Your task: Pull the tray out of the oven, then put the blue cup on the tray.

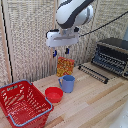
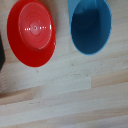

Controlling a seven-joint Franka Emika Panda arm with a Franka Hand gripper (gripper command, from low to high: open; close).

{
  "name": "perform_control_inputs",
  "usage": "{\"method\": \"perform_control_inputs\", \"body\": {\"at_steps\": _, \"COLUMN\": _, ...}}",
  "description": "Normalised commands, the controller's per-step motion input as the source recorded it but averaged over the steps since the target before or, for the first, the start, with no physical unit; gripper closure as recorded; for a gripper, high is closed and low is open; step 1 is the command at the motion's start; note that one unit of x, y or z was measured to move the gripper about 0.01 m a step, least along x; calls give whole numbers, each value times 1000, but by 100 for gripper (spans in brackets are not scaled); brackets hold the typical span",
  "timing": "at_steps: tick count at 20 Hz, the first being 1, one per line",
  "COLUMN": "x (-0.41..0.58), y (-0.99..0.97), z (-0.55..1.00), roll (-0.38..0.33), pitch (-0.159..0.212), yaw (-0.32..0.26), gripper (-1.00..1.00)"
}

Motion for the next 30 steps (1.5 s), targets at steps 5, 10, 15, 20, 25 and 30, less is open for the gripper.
{"method": "perform_control_inputs", "body": {"at_steps": 5, "x": -143, "y": -122, "z": 14, "roll": -303, "pitch": -37, "yaw": 211, "gripper": -100}}
{"method": "perform_control_inputs", "body": {"at_steps": 10, "x": -169, "y": -158, "z": 2, "roll": -317, "pitch": -43, "yaw": 200, "gripper": -100}}
{"method": "perform_control_inputs", "body": {"at_steps": 15, "x": -155, "y": -169, "z": 0, "roll": -324, "pitch": -43, "yaw": 194, "gripper": -100}}
{"method": "perform_control_inputs", "body": {"at_steps": 20, "x": -102, "y": -223, "z": 0, "roll": -341, "pitch": -66, "yaw": 167, "gripper": -100}}
{"method": "perform_control_inputs", "body": {"at_steps": 25, "x": -134, "y": -370, "z": 9, "roll": -336, "pitch": -116, "yaw": 124, "gripper": -100}}
{"method": "perform_control_inputs", "body": {"at_steps": 30, "x": -69, "y": -472, "z": 14, "roll": -314, "pitch": -136, "yaw": 95, "gripper": -100}}
